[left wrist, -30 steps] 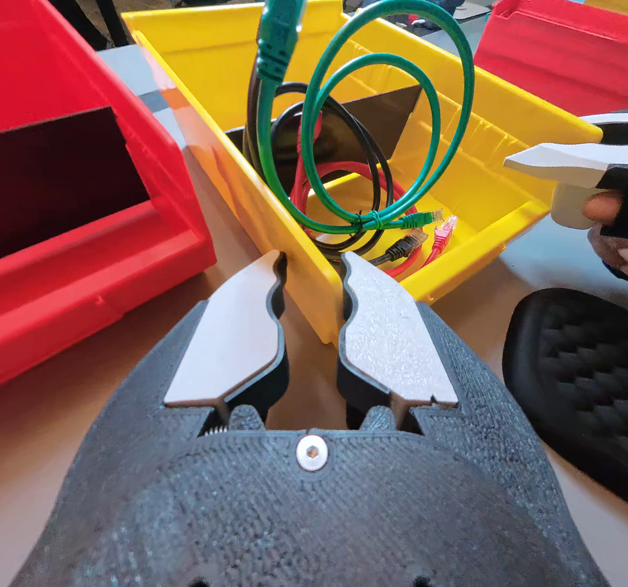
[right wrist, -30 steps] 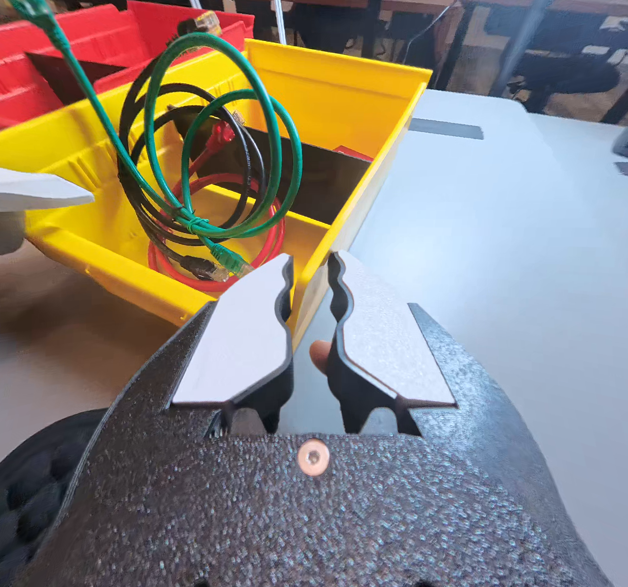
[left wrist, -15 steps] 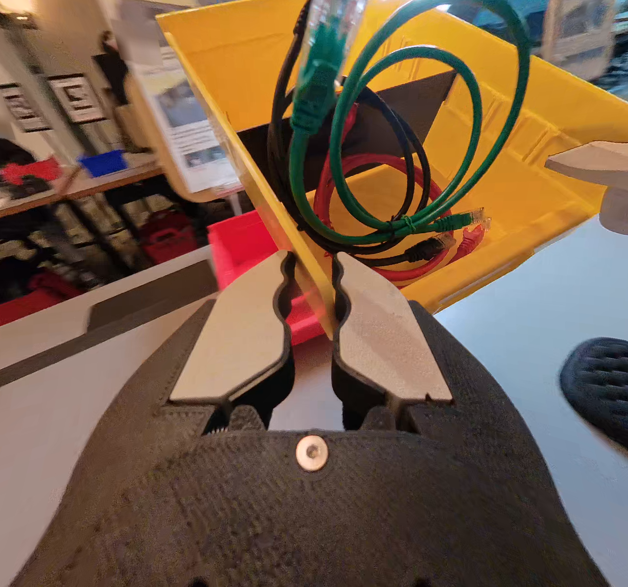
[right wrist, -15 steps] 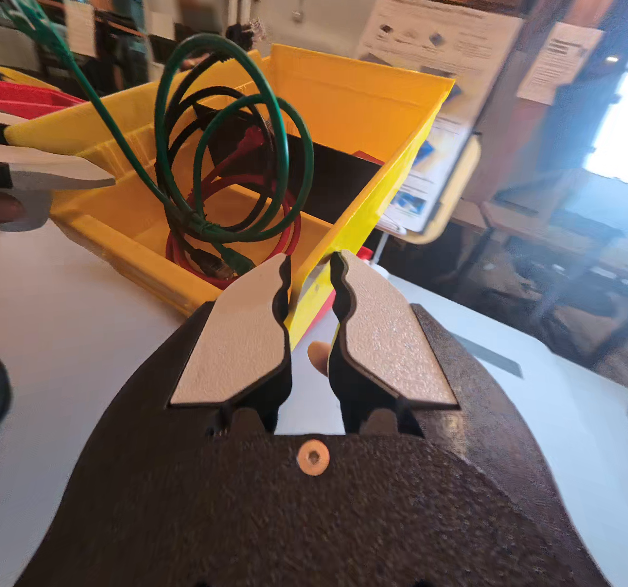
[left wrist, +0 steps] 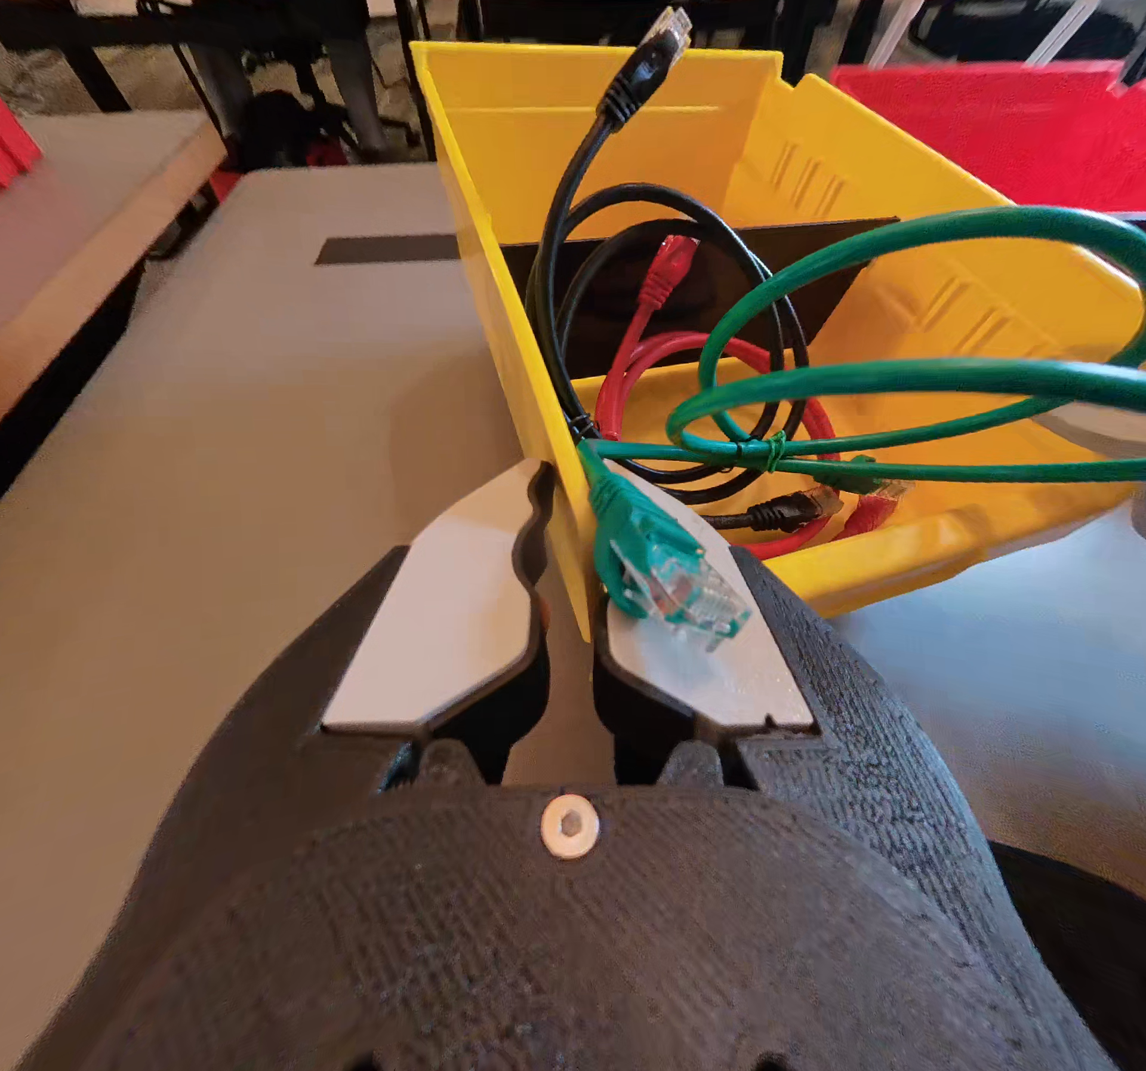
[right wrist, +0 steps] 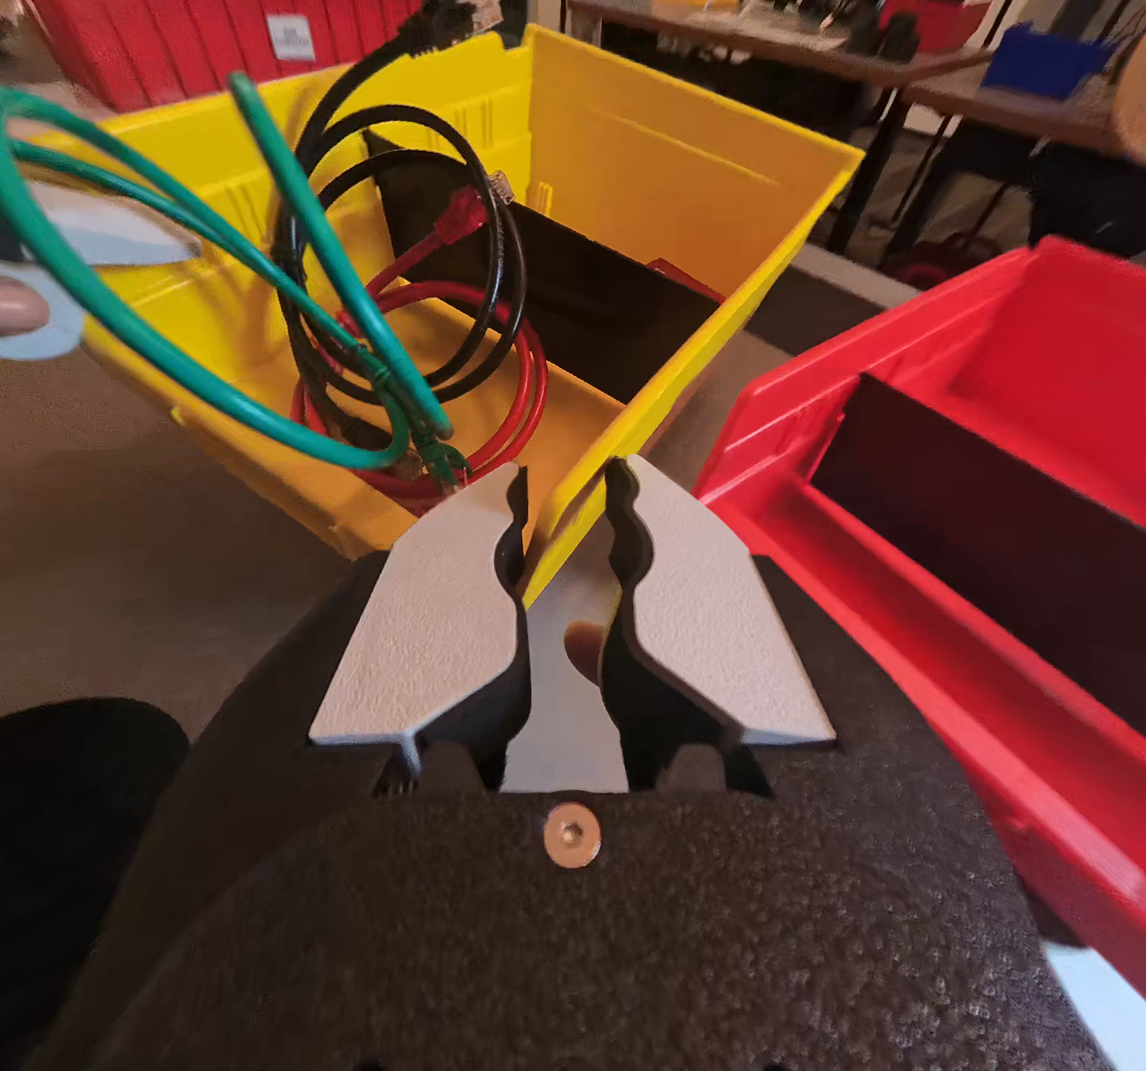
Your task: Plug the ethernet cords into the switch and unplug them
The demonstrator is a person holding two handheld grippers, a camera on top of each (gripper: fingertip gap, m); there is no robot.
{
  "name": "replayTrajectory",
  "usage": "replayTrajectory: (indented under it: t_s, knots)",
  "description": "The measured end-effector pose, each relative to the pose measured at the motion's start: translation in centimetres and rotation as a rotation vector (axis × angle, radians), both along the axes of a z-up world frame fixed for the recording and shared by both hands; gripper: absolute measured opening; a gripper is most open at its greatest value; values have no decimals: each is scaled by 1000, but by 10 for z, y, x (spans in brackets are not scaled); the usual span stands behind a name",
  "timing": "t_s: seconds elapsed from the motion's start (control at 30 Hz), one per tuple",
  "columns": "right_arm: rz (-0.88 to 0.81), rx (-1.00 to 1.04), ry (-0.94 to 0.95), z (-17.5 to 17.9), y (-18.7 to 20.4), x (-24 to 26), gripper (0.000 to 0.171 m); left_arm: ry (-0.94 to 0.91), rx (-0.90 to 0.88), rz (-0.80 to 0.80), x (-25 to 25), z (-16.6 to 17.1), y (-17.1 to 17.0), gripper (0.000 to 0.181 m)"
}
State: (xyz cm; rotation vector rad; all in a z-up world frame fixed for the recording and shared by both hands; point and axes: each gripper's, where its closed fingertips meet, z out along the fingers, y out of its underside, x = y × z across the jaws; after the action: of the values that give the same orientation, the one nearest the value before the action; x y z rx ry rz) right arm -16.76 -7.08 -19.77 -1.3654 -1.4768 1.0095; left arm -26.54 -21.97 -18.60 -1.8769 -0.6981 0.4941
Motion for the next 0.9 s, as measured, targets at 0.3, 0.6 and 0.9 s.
replayTrajectory:
  t_s: [0.3,0.6,0.9]
  knots:
    - [178,117,-157,-18,24,20,46,-91,6,-171,-6,-28,17,26]
    - [252,546,-604,-50,115,57,67,114,-161,-341,29,23,-4,40]
    - [355,642,-806,-89,128,31,40,180,-341,-421,4,55,50,36]
